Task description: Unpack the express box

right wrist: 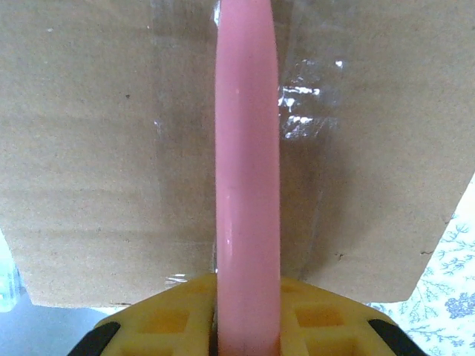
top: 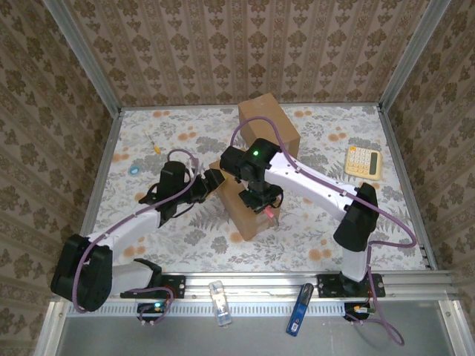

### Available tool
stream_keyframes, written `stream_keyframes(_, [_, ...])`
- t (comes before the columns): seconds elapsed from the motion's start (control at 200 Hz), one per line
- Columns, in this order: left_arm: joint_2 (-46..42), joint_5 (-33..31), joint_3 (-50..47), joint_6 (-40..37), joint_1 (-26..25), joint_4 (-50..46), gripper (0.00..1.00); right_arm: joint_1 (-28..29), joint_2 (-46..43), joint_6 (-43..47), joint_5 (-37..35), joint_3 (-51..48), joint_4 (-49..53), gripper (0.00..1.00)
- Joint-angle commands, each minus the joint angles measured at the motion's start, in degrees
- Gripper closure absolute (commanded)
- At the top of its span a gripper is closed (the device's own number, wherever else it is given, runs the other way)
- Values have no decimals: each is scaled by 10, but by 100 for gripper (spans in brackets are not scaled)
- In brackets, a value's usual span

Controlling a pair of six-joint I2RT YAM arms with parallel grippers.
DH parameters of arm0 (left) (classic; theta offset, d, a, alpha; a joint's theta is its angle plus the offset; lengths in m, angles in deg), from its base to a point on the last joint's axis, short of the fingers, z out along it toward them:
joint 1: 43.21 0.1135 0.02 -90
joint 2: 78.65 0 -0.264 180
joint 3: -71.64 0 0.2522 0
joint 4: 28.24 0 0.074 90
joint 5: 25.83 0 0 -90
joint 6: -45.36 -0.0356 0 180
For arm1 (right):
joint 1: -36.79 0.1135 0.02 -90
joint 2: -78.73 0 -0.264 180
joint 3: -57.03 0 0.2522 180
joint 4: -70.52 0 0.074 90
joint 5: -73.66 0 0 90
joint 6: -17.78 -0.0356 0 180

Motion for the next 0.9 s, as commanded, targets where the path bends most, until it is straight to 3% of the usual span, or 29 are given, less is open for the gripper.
stream_keyframes(0.0, [17, -87, -9, -18, 18, -100, 26, 4, -2, -7, 58, -25, 150, 100])
stream_keyframes(0.895, [34, -95, 3, -15, 8, -85, 26, 41, -99, -75, 124, -106, 149, 100])
